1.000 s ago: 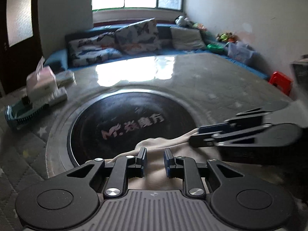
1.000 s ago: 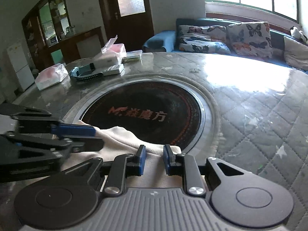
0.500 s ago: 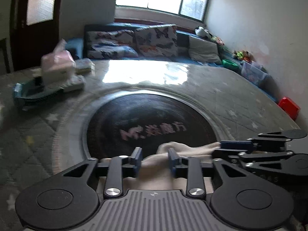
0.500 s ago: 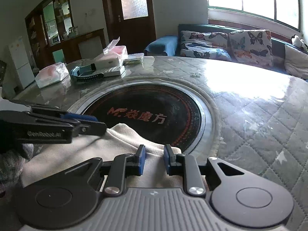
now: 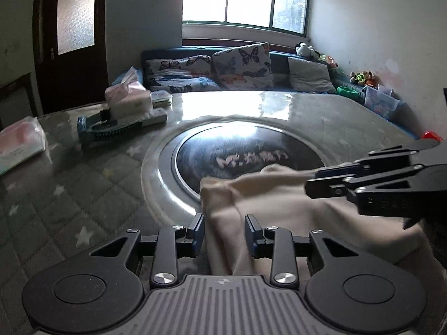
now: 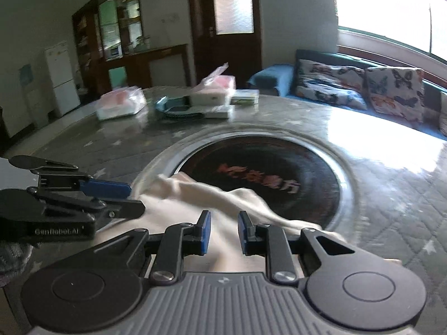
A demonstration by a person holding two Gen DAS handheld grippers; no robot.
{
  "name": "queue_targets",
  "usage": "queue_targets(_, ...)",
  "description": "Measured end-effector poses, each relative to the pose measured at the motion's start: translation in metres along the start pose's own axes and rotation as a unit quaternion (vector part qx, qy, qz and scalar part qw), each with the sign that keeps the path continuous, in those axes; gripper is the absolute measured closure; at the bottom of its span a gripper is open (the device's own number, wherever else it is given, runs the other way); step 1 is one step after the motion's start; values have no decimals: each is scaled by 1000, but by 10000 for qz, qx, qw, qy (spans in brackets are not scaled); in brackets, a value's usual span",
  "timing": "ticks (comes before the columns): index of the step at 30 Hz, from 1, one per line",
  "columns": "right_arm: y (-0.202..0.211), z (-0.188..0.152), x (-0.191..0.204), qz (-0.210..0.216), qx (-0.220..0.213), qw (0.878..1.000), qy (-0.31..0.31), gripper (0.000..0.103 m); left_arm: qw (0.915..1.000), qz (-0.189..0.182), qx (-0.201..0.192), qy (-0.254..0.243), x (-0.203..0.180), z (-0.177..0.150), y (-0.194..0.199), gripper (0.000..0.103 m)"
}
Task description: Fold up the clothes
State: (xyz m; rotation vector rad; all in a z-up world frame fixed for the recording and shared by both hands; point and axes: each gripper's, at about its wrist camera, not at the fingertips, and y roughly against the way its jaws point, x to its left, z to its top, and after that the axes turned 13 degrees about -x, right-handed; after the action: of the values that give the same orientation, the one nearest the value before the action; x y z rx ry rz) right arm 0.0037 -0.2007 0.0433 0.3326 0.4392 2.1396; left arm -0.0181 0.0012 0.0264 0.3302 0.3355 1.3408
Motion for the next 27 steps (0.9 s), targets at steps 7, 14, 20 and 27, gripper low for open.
queue_targets(7, -20, -4, 1, -91, 175, 9998, -56, 83, 9994, 121, 48, 323, 15, -4, -1, 68)
queue_targets(14, -37, 15, 10, 46, 83, 9999, 54, 83, 9996, 115, -80, 262, 15, 13, -18, 69)
queue_targets(20, -66, 12, 9, -71, 303, 9995, 47, 83, 9992, 234, 177, 287, 22, 9, -41, 67)
queue_targets(27, -44, 15, 15, 45, 166, 9997, 181, 83, 9992, 123, 157, 349, 28, 7, -38, 67)
